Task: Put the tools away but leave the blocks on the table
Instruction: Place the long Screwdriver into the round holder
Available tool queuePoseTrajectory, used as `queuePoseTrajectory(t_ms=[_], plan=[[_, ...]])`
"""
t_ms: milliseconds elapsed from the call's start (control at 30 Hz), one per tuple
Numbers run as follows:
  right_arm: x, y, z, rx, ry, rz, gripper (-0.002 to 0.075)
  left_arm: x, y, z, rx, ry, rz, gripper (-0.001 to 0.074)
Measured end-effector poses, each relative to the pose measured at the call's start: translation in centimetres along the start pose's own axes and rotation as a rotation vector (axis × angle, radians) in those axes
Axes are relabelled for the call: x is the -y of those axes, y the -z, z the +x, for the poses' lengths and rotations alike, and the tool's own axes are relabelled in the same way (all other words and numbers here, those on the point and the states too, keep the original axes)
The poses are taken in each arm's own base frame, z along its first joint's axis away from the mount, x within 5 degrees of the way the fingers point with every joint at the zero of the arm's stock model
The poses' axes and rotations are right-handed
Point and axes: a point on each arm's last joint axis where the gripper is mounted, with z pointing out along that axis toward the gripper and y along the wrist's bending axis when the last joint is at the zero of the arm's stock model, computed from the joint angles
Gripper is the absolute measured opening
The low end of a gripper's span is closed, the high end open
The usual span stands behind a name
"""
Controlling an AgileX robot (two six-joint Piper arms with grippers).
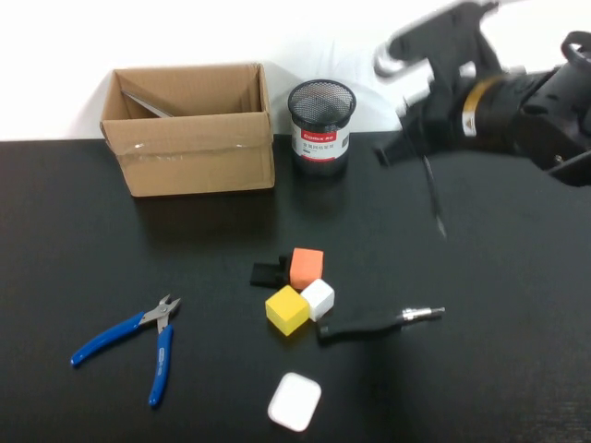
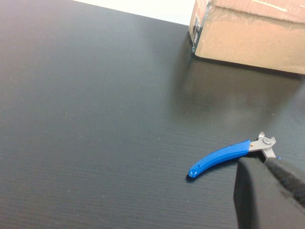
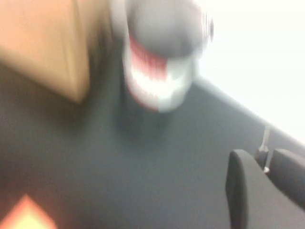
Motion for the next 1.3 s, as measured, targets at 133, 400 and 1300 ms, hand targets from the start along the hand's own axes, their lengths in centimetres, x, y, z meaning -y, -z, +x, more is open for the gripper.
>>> queuePoseTrajectory(t_ms=[133,400,1300], plan=[[-0.3,0.5,-2.4,0.27,0.069,-0.053,0.0031,0.0,0.0,0.0,0.0,0.0,0.0,0.0],[2.2,-0.8,-4.6,0.765,-0.094,-0.105,-0.0003,0.0,0.0,0.0,0.0,0.0,0.0,0.0],[2.9,-16.7,-2.9,0.693,-0.188,-0.105,0.0283,0.0,0.0,0.0,0.0,0.0,0.0,0.0]])
